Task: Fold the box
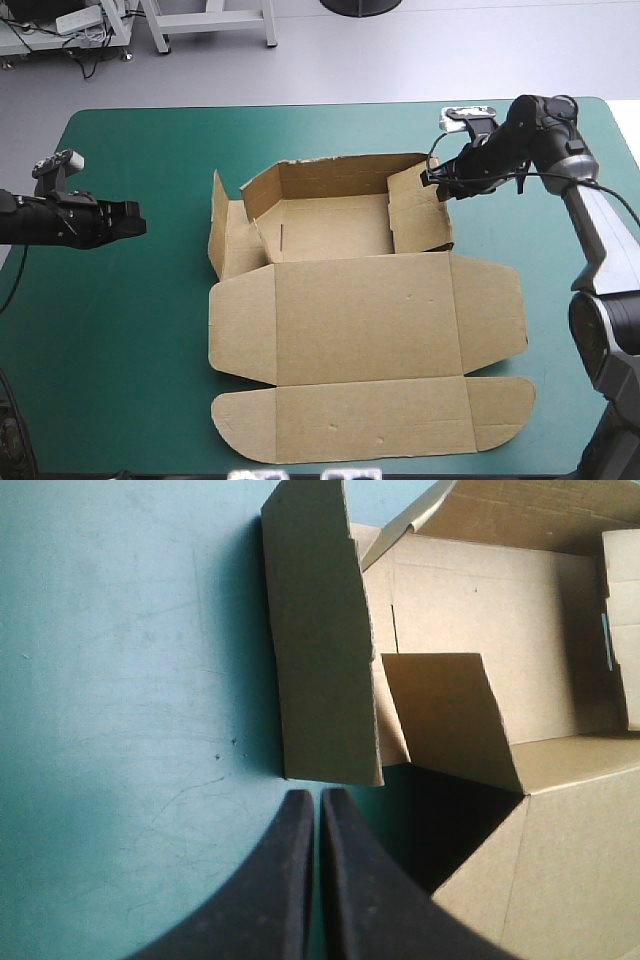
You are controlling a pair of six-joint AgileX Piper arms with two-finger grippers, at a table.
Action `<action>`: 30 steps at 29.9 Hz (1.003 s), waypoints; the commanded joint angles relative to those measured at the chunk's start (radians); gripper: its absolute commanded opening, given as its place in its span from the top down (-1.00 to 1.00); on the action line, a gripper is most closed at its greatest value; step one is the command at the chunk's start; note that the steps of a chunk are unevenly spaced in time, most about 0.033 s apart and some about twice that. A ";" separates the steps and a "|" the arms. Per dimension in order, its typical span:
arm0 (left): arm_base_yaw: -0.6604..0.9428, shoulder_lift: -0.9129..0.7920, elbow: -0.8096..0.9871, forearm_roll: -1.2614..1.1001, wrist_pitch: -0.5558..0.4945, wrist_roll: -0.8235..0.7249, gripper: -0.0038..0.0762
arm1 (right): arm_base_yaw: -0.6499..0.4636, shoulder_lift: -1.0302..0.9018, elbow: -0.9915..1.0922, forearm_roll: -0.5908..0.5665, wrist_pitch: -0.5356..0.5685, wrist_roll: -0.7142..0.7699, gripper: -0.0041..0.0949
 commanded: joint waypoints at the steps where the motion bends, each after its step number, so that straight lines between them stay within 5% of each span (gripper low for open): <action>1: 0.002 -0.031 -0.027 -0.055 -0.003 0.003 0.88 | -0.003 -0.012 -0.024 0.048 -0.024 -0.012 0.28; 8: 0.002 -0.031 -0.027 -0.055 -0.005 0.003 0.88 | -0.003 0.041 -0.024 0.117 -0.024 -0.035 0.35; 12: 0.002 -0.031 -0.027 -0.055 -0.015 0.015 0.89 | -0.003 0.077 -0.024 0.119 -0.007 -0.037 0.92; 18: 0.002 -0.031 -0.027 -0.062 -0.067 0.022 0.89 | -0.003 0.035 -0.063 0.217 -0.015 -0.068 0.93; 30: 0.002 -0.031 -0.027 -0.294 -0.293 0.030 0.89 | -0.065 -0.215 -0.386 0.232 0.068 -0.015 0.95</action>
